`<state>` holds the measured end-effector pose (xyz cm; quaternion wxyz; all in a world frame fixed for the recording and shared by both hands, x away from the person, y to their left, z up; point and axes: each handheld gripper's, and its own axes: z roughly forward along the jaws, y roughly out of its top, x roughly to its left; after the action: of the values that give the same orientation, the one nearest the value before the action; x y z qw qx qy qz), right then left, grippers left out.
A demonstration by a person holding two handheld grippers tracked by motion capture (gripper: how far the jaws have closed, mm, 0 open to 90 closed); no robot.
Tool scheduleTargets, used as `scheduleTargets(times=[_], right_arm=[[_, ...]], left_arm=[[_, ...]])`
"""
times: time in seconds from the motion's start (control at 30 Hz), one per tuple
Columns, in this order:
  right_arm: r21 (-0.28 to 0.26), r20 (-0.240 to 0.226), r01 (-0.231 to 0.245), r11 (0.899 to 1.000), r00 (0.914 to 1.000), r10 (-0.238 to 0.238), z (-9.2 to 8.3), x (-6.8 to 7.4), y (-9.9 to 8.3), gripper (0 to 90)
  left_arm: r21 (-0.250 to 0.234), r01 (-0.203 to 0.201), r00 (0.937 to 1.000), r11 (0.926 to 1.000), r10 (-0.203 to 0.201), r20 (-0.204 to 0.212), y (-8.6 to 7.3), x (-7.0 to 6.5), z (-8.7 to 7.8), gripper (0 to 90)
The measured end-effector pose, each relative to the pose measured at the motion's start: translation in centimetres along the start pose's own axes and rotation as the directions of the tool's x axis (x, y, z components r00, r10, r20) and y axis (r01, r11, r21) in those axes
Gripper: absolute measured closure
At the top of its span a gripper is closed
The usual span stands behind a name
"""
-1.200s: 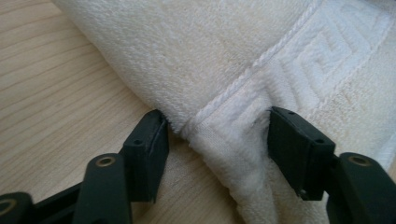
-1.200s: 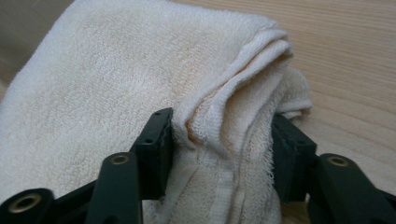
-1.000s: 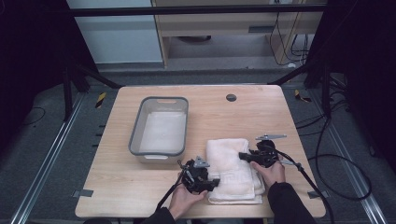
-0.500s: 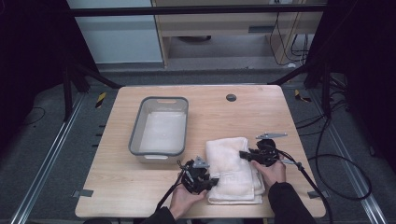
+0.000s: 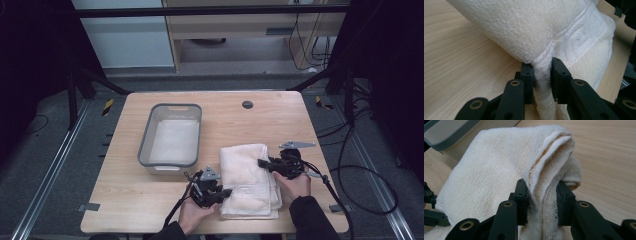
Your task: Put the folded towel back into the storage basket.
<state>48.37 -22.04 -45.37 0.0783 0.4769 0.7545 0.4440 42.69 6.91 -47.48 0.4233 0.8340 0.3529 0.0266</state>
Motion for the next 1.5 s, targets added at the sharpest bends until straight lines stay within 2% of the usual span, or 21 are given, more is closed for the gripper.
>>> scheduleTargets(times=[0.23, 0.33, 0.57, 0.73, 0.9, 1.5], right_arm=[[-0.038, -0.006, 0.024, 0.999, 0.9997, -0.024, -0.9, 0.8, 0.7, 67.8], [-0.05, -0.015, 0.011, 0.999, 0.9998, -0.012, -1.3, 0.8, 0.9, 67.8], [-0.091, -0.005, 0.029, 0.995, 0.9996, -0.029, -2.2, 1.6, 1.6, 67.8], [-0.111, -0.016, 0.013, 0.994, 0.9998, -0.014, -2.6, 1.7, 1.9, 67.8], [-0.129, -0.006, 0.032, 0.991, 0.9994, -0.033, -2.9, 2.1, 2.3, 67.8], [-0.182, 0.007, 0.074, 0.981, 0.9972, -0.074, -3.5, 3.5, 4.2, 67.9]], left_arm=[[-0.029, -0.023, 0.9997, 0.9993, 0.022, -0.01, 0.4, -0.2, -1.1, 73.6], [-0.044, -0.026, 0.9997, 0.9987, 0.025, -0.004, 0.7, -0.3, -1.5, 73.7], [-0.086, -0.037, 0.9993, 0.9956, 0.036, -0.01, 1.3, -0.4, -2.7, 73.8], [-0.113, -0.047, 0.9989, 0.9925, 0.046, -0.014, 1.8, -0.6, -3.5, 73.9], [-0.128, -0.055, 0.9983, 0.9902, 0.053, -0.025, 2.1, -0.7, -4.0, 74.0], [-0.196, -0.051, 0.9984, 0.9793, 0.045, -0.036, 3.1, -0.4, -5.9, 74.2]])
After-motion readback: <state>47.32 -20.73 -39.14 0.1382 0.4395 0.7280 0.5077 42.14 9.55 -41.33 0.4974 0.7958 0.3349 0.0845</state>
